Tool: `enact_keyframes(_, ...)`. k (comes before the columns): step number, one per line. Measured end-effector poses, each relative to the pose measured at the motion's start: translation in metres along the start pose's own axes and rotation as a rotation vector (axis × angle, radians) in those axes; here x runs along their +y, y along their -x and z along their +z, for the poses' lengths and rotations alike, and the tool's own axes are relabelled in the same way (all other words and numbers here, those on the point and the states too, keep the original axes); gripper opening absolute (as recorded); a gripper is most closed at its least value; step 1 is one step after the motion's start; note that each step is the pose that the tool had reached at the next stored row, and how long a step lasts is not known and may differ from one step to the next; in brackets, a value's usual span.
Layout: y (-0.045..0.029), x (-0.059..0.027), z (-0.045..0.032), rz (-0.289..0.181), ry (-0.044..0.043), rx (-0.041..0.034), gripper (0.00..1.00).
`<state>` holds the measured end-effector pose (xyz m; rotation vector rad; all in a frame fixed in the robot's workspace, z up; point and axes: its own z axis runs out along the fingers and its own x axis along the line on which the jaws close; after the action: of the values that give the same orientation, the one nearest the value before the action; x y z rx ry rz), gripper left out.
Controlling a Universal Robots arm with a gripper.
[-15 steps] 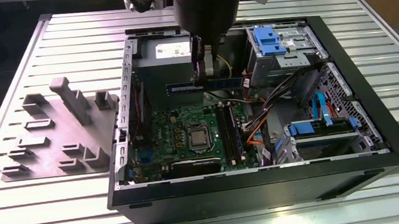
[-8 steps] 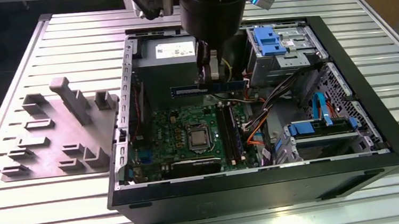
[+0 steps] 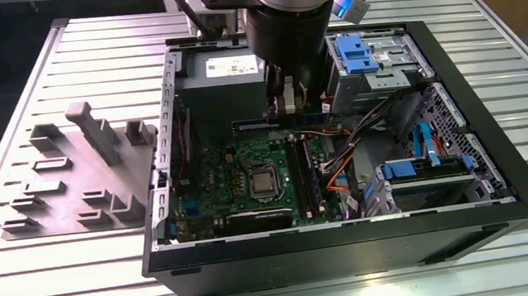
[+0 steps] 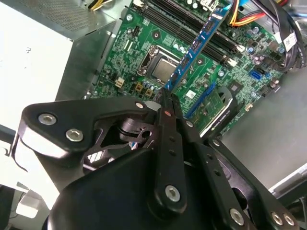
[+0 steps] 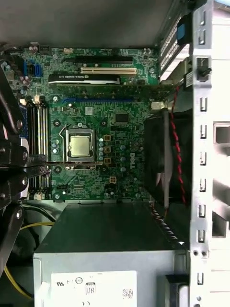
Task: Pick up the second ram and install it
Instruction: 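Pick up the second ram and move it above second insertion slot, then insert the second ram into the second slot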
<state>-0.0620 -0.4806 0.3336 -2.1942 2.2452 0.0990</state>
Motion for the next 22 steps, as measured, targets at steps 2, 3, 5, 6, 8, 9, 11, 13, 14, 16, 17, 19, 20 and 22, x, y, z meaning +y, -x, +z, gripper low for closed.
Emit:
enact_keyframes(2,0.0000,-0.0001,0.0012,0.000,0.0001,0.0002,0.11)
enact_keyframes(3,-0.0002,0.0000,0.0013,0.000,0.0001,0.0003,0.11)
enact_keyframes(5,-0.0007,-0.0001,0.0022,0.000,0.0001,0.0001,0.11)
enact_keyframes(6,-0.0014,-0.0002,0.0025,0.000,0.0000,0.0000,0.11)
enact_keyframes(8,-0.0019,-0.0001,0.0028,0.000,0.0000,-0.0001,0.11)
enact_keyframes(9,-0.0019,-0.0002,0.0028,0.000,0.0000,0.0000,0.11)
enact_keyframes(11,-0.0020,-0.0002,0.0032,0.000,0.0000,0.0001,0.11)
enact_keyframes(13,-0.0020,-0.0002,0.0032,0.000,0.0000,0.0001,0.11)
enact_keyframes(14,-0.0020,-0.0002,0.0032,0.000,0.0000,0.0001,0.11)
enact_keyframes(16,-0.0020,-0.0002,0.0033,0.000,0.0000,0.0001,0.11)
enact_keyframes(17,-0.0020,-0.0002,0.0033,0.000,0.0000,0.0001,0.11)
enact_keyframes(19,-0.0020,-0.0002,0.0033,0.000,0.0000,0.0001,0.11)
enact_keyframes(20,-0.0020,-0.0002,0.0033,0.000,0.0000,0.0001,0.11)
enact_keyframes(22,-0.0020,-0.0002,0.0034,0.001,0.0000,0.0000,0.11)
